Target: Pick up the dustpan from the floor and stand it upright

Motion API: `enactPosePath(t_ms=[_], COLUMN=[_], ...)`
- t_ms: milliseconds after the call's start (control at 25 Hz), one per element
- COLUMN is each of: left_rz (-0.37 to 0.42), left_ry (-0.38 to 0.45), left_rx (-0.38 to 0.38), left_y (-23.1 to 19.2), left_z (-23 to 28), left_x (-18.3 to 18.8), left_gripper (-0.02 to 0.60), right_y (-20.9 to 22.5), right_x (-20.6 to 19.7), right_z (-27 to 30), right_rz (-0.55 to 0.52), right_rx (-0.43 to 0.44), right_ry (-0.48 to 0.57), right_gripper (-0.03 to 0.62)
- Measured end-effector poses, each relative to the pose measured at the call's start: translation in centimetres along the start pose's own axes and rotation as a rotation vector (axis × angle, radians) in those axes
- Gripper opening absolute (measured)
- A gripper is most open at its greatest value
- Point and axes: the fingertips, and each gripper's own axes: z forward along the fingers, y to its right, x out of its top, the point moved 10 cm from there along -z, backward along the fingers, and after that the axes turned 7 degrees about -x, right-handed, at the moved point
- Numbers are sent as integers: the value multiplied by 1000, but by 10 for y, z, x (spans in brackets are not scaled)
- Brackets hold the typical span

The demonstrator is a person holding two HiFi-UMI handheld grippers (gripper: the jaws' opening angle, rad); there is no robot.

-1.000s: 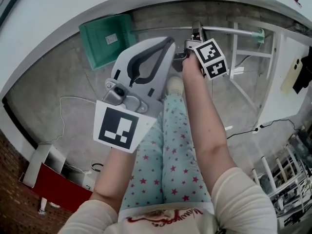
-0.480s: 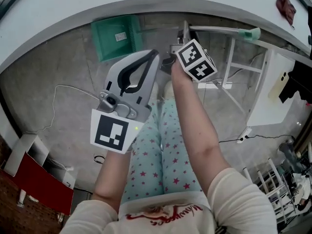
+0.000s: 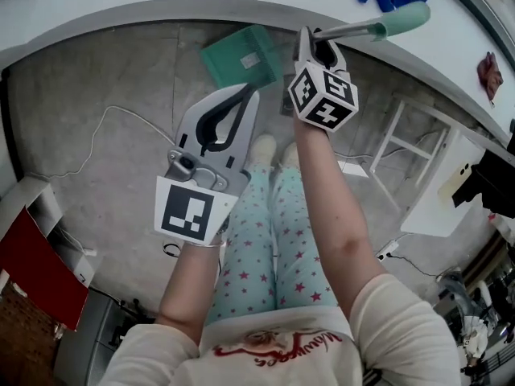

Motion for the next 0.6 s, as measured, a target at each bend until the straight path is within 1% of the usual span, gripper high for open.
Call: enactPosePath(t_ms=[120, 240, 360, 600], left_rz=[-5, -11, -20, -38], left_ry=[12, 20, 21, 14], left_rx=[28, 50, 56, 43], left_y=[-4, -3, 0, 8], left_z=[-7, -10, -11, -6], left_x=[6, 8, 7, 7], left_gripper=[18, 18, 20, 18], right_y=[-27, -39, -44, -49], right_x=[10, 16, 23, 24], right_z=[5, 14, 23, 35], right_rz=[-193, -327, -403, -469], right_rx=[133, 269, 370, 522], right_ry=[13, 18, 24, -33], right_gripper=[104, 104, 104, 102])
